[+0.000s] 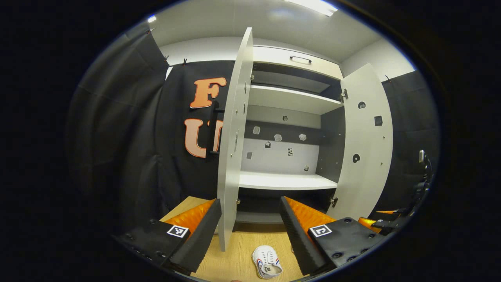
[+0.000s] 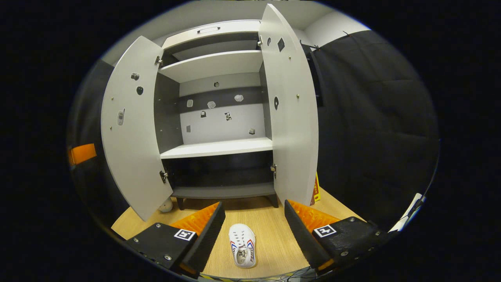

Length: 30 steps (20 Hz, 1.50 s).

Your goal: Grab one shoe with the right hand and put it into the shoe cabinet, grab the other shoe with the left hand and put it into the shoe cabinet; then close the right door with the right hand and the left door with the left hand.

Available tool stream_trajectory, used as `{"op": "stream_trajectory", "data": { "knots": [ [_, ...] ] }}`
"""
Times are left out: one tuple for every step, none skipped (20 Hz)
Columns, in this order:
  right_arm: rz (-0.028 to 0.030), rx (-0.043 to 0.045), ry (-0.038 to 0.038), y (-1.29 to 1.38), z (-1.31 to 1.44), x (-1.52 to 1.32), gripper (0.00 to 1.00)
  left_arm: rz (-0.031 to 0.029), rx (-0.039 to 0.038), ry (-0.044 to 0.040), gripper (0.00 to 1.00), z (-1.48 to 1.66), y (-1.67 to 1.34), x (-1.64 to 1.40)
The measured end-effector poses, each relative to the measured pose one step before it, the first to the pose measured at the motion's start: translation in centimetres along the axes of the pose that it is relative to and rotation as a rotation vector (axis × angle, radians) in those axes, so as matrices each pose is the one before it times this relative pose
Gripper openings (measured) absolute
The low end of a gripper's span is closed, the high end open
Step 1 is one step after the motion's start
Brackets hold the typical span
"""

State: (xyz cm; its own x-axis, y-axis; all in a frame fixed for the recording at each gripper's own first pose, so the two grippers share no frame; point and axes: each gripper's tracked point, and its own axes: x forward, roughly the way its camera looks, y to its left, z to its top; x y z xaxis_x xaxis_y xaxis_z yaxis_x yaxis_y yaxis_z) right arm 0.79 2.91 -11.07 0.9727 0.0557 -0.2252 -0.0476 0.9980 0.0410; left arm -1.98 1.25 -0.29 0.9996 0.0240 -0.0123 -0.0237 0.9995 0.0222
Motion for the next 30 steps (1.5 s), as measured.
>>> {"op": "stream_trajectory", "data": {
  "knots": [
    [-0.0008,-0.00222,0.02224,-0.117,-1.245,0.405,0.94,0.00433,0.0021,0.00468,0.96,-0.19,0.138,-0.06],
    [0.00067,-0.0053,0.02068,-0.024,-1.271,0.666,0.94,0.00367,0.00055,0.0053,0.96,-0.19,0.119,-0.105],
    [-0.00068,-0.00624,0.02855,0.007,-1.358,0.599,0.94,0.00437,0.00034,0.00666,0.96,-0.291,0.179,-0.169],
    [0.00645,-0.00525,0.02311,0.118,-1.315,0.65,0.94,0.00469,0.001,0.00883,0.94,-0.305,0.167,-0.12],
    [0.00552,-0.00778,0.02518,0.224,-1.385,0.576,0.94,0.00599,0.00135,0.00617,0.94,-0.225,0.18,-0.065],
    [0.00098,-0.00928,0.0257,0.054,-1.403,0.792,0.94,0.00503,0.00158,0.00613,0.96,-0.296,0.142,-0.025],
    [0.00466,-0.0077,0.02841,0.114,-1.308,0.779,0.94,0.00564,0.00287,0.00729,0.96,-0.251,0.177,-0.131],
    [0.00322,-0.00605,0.02653,0.186,-1.211,0.742,0.94,0.00341,0.00396,0.00754,0.96,-0.374,0.179,-0.012],
    [0.00321,-0.00215,0.02757,0.178,-1.1,0.799,0.94,0.00452,0.00377,0.00886,0.96,-0.295,0.082,-0.101],
    [0.00522,0.00023,0.02229,0.188,-1.037,0.802,0.94,0.0075,0.00469,0.00754,0.96,-0.303,0.316,-0.042],
    [0.00552,0.00025,0.02147,0.139,-0.932,0.761,0.94,0.00847,0.00312,0.00633,0.96,-0.267,0.179,-0.124],
    [0.00407,-0.00496,0.01937,0.044,-0.958,0.823,0.94,0.00955,0.00152,0.00507,0.96,-0.297,0.292,-0.117],
    [0.00119,-0.0097,0.03269,0.028,-1.216,0.902,0.93,0.00815,-0.00032,0.00532,0.96,-0.248,0.295,-0.031],
    [0.00394,-0.0101,0.02807,0.029,-1.182,1.066,0.92,0.00628,-0.00076,0.00849,0.96,-0.361,0.187,0.005],
    [0.00561,-0.00971,0.03395,0.015,-1.12,0.886,0.88,0.00675,-0.00058,0.01062,0.96,-0.364,0.26,-0.058],
    [-0.00451,0.00007,0.02392,-0.202,-0.93,0.866,0.86,0.00788,0.00037,0.00909,0.96,-0.415,0.321,-0.061],
    [-0.01667,0.00598,0.02956,-0.353,-0.962,0.815,0.82,0.00816,0.00071,0.00764,0.96,-0.27,0.233,0.038],
    [-0.00239,0.00679,0.02121,-0.137,-0.743,0.745,0.8,0.00712,-0.0001,0.00742,0.96,-0.309,0.321,-0.182],
    [0.00051,0.00811,0.01848,-0.014,-0.523,0.562,0.76,0.00603,-0.00065,0.00628,0.96,-0.157,0.204,-0.055],
    [0.00711,0.011,0.02102,0.09,-0.619,0.575,0.74,0.0049,0.0,0.00589,0.96,-0.254,0.162,-0.076],
    [0.00393,0.00629,0.02026,0.059,-0.655,0.534,0.71,0.00514,0.002,0.00556,0.96,-0.155,0.181,0.023],
    [0.00241,0.00469,0.01451,-0.08,-0.348,0.47,0.7,0.00509,0.00369,0.00585,0.96,-0.311,0.189,-0.085],
    [0.00607,0.01023,0.01218,0.094,-0.226,0.358,0.65,0.00436,0.00287,0.00509,0.96,-0.184,0.131,0.003],
    [0.00898,0.01795,0.00883,0.177,-0.073,0.304,0.62,0.00223,0.00008,0.00535,0.96,-0.238,0.156,0.085],
    [0.00823,0.0175,0.01026,0.009,-0.055,0.275,0.55,0.00041,-0.00161,0.00587,0.96,-0.164,0.016,0.008],
    [0.01387,0.013,0.01875,0.121,-0.216,0.131,0.52,0.00057,-0.00174,0.00486,0.96,-0.191,-0.084,0.022],
    [0.01358,0.02582,0.00065,0.323,0.097,0.129,0.44,0.00002,-0.00083,0.00437,0.96,-0.158,-0.069,0.16],
    [-0.00496,0.01372,0.00275,0.051,0.095,0.271,0.39,-0.00035,-0.00021,0.00307,0.96,-0.206,0.019,0.068],
    [-0.0049,0.00196,0.002,-0.069,-0.146,-0.18,0.31,-0.0009,0.00005,0.00137,0.96,-0.045,-0.066,0.114],
    [-0.01136,-0.00453,-0.00698,-0.158,0.122,0.159,0.29,0.00026,0.00005,0.00123,0.96,-0.024,-0.054,0.089]
  ]
}}
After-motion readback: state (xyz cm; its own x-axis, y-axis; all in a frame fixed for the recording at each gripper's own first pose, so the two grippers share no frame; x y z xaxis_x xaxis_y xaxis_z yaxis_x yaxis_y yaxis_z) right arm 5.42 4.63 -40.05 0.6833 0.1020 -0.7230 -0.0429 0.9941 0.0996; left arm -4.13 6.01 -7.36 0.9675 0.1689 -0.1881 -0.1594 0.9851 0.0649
